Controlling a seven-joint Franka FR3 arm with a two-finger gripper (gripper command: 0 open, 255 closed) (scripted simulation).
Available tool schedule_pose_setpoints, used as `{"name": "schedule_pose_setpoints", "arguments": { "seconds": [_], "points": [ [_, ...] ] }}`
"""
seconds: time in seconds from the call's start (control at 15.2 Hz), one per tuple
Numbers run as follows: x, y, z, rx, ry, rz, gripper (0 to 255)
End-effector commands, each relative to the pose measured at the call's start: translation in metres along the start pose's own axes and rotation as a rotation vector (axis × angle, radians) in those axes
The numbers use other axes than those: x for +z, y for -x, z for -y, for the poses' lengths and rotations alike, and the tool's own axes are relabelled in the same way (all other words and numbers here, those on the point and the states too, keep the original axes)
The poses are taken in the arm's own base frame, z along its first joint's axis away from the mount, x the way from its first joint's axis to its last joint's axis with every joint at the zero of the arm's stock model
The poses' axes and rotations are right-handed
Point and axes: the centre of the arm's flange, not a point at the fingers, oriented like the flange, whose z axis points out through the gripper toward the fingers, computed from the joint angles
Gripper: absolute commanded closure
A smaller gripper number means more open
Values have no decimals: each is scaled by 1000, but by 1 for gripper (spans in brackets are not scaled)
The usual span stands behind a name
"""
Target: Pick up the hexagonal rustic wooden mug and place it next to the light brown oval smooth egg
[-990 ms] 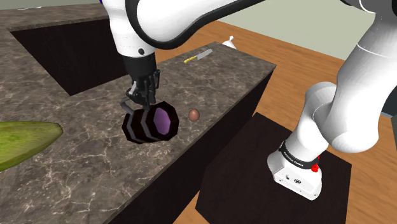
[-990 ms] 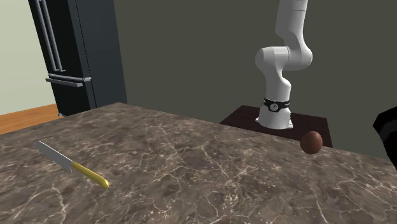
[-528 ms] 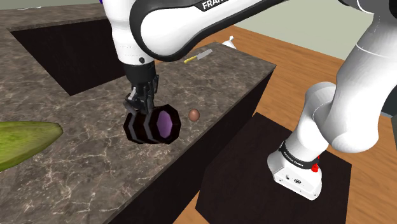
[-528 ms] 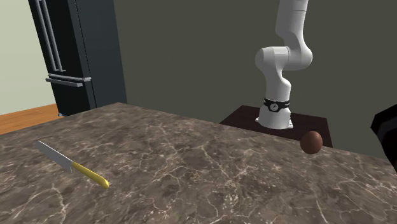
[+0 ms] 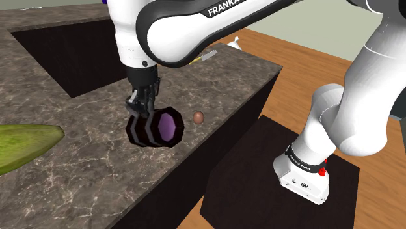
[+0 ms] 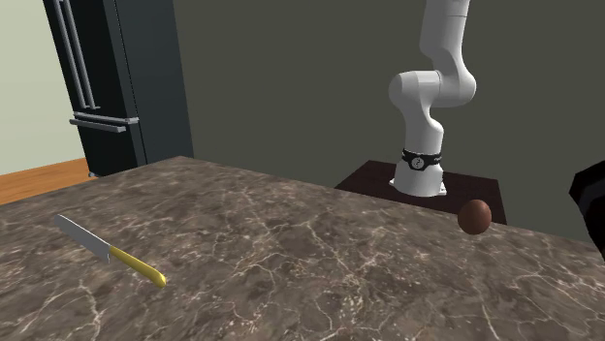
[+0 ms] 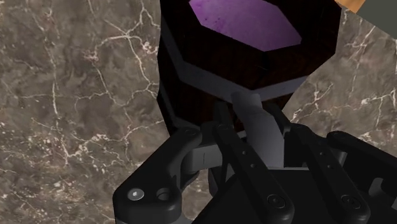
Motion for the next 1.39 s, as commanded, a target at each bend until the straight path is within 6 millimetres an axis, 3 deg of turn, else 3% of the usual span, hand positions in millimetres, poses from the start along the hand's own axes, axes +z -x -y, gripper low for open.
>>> {"name": "schedule_pose_setpoints", "arguments": {
  "seconds": [0.0,0.13,0.2,0.26,0.46,0.53,0.79,1.32],
  "points": [
    [38,7,-2,-2,18,91,255],
    [38,7,-2,-2,18,91,255],
    [42,0,-4,-2,18,91,0],
    [49,1,-12,-1,16,92,0],
    [45,1,-11,-2,16,92,0],
    [38,7,-2,-2,18,91,0],
    [-12,2,-1,-2,18,91,0],
    [-12,2,-1,-2,18,91,0]
  ]
}}
